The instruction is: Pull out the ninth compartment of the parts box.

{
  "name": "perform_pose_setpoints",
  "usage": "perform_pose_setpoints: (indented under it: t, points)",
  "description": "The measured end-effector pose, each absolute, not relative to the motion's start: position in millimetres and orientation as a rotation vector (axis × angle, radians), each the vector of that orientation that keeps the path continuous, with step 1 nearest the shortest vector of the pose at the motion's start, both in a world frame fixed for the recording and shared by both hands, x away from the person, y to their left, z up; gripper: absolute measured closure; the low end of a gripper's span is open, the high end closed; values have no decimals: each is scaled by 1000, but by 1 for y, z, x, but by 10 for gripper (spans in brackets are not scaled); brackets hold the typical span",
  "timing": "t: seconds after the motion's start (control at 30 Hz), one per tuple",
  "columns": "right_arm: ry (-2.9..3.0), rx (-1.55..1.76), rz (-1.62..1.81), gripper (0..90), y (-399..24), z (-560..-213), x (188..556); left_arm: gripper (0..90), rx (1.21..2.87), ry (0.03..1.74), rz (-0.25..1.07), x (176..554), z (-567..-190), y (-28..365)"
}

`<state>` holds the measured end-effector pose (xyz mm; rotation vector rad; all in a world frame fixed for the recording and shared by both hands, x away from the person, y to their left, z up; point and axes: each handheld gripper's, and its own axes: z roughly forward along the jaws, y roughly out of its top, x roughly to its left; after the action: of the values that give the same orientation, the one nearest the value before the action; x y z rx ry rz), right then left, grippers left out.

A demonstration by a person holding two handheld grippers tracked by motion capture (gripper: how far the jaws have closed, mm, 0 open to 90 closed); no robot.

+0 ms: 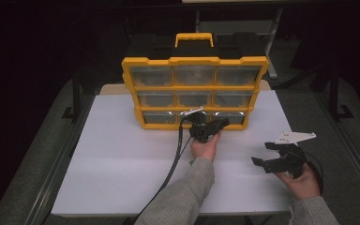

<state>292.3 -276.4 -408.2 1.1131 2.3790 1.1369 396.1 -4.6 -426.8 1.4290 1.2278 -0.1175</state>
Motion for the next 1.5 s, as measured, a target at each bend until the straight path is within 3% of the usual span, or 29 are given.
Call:
perform_pose_setpoints:
  t: [0.93,1.5]
  points:
    - [2391,1120,1154,177,-280,-411,295,737,1298,1214,-142,406,-440,-24]
    - [2394,1123,1154,178,-281,-412,297,746,1230,1200,-173,404,-445,-23]
